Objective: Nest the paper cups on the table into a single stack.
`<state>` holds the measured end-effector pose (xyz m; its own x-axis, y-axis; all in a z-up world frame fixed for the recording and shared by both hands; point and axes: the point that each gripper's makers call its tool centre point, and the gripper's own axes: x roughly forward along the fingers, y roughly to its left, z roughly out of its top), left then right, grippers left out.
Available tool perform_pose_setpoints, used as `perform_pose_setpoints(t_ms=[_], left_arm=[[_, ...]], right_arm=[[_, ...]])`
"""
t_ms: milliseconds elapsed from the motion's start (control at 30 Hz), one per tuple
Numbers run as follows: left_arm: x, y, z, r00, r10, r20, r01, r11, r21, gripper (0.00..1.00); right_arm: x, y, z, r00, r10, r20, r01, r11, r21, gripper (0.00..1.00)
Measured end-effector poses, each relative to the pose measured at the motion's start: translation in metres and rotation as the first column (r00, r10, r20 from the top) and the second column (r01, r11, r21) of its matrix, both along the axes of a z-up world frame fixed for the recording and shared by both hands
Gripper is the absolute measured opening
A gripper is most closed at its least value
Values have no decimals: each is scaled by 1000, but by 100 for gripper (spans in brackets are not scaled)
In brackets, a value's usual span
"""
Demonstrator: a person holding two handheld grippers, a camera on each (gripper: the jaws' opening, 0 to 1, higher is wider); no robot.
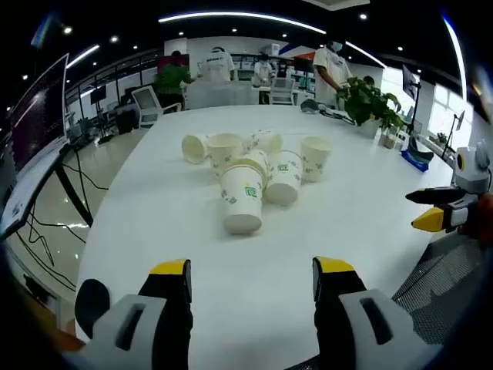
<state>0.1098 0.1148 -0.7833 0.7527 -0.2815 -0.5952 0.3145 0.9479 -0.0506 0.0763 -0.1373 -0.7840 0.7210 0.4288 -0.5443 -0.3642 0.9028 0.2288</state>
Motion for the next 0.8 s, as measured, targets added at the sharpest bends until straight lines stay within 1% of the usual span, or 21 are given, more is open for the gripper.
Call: perform_pose_setpoints(t_ms=[200, 433, 600, 700, 800], left_arm=[[-5, -4, 5, 1000, 1, -9, -1, 1000, 3, 63], [-6, -6, 6, 1000, 0, -11, 0, 1000, 7, 62], [-3, -2, 2, 1000, 7, -8, -7, 1000, 4, 62], [-2, 0, 2, 1000, 13, -5, -13, 1000, -2, 62], [-3, 0, 6, 1000, 17, 2, -17, 1000, -5, 62]], right_arm=[[-2, 4, 2, 1000, 9, -4, -9, 1000, -1, 89], [1, 1, -2, 1000, 13, -3, -13, 1000, 2, 89], [2, 1, -2, 1000, 16, 3, -16, 1000, 3, 89], [2, 2, 0, 1000, 13, 10, -13, 1000, 7, 89], [2, 2, 2, 1000, 13, 21, -14, 1000, 8, 89]])
